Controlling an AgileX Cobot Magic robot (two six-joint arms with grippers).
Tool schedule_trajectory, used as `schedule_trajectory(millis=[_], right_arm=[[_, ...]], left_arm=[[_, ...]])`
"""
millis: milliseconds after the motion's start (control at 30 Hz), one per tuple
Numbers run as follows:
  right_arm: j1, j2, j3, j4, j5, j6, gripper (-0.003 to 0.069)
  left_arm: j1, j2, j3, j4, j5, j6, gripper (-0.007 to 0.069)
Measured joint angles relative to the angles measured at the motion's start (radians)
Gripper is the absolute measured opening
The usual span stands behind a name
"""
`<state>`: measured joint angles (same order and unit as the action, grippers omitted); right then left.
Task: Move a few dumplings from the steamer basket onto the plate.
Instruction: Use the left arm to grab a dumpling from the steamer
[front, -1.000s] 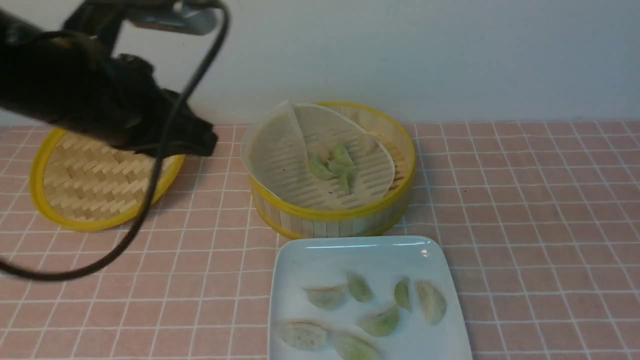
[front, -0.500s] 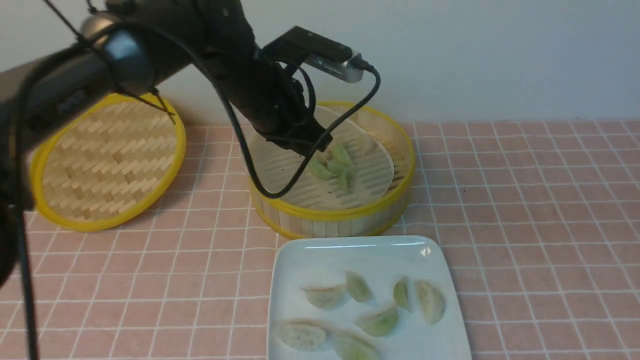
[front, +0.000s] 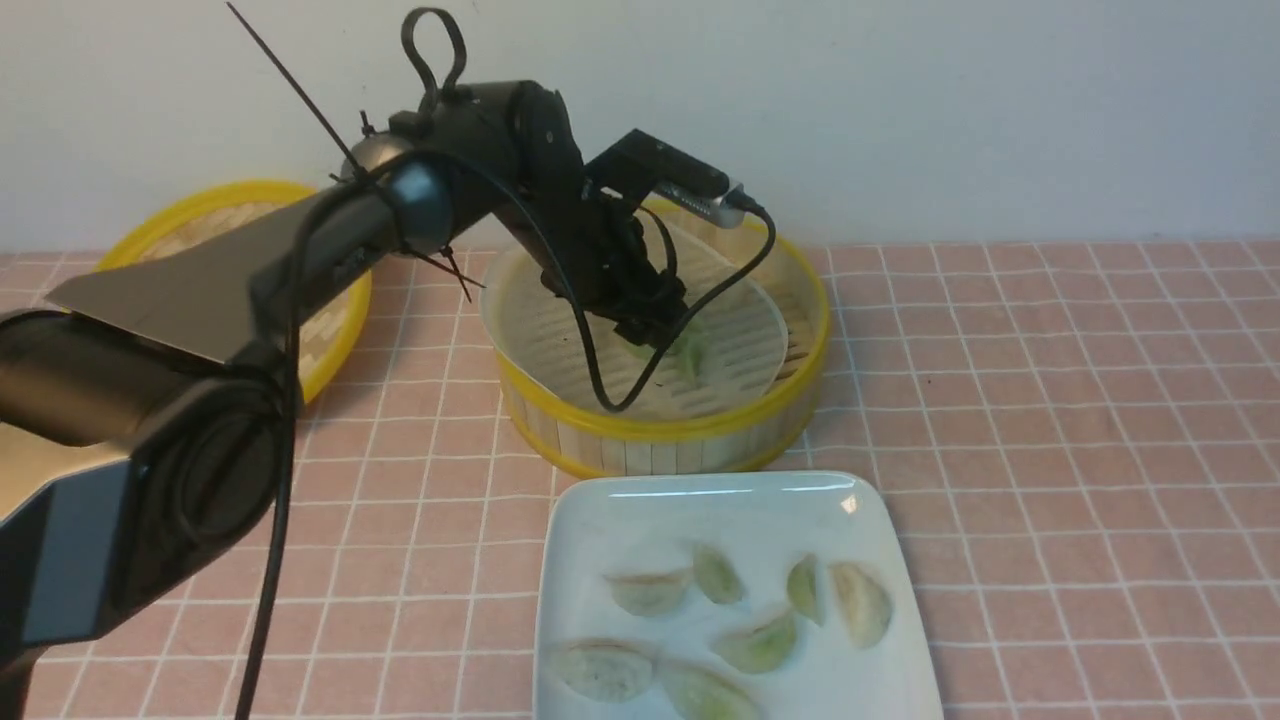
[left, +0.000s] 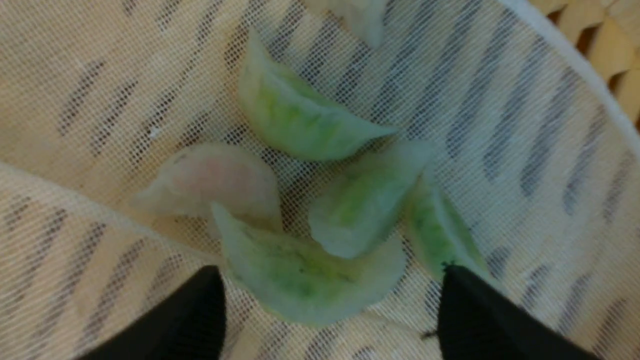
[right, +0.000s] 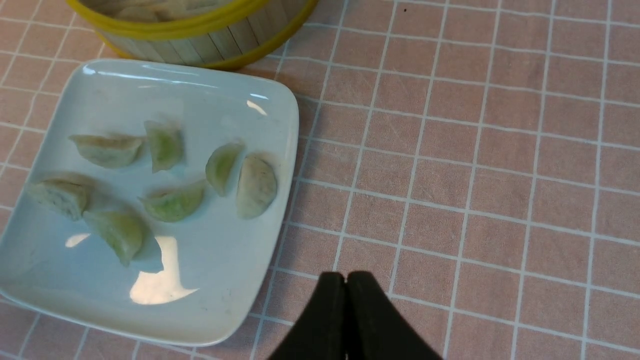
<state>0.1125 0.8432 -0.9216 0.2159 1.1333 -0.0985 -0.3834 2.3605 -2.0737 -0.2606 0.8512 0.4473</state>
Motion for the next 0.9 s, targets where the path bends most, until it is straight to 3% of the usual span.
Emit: schedule_trajectory(millis=[200,500,900], right_arm=[[0.0,0.0,0.0,0.0,0.018,0.0,-0.001],[0.0,0.0,0.0,0.0,0.023,0.0,-0.001],[0.0,0.001,0.0,0.001,0.036,0.0,-0.001]], left_arm=[[0.0,0.032,0.0,0.006,-0.059,0.028,0.0548],[-0.006,0.063,-0.007,0.044,-0.071,0.031,0.0456],[-0.007,-0.068,-0.002,0.09,0.155,0.006,0.0456]])
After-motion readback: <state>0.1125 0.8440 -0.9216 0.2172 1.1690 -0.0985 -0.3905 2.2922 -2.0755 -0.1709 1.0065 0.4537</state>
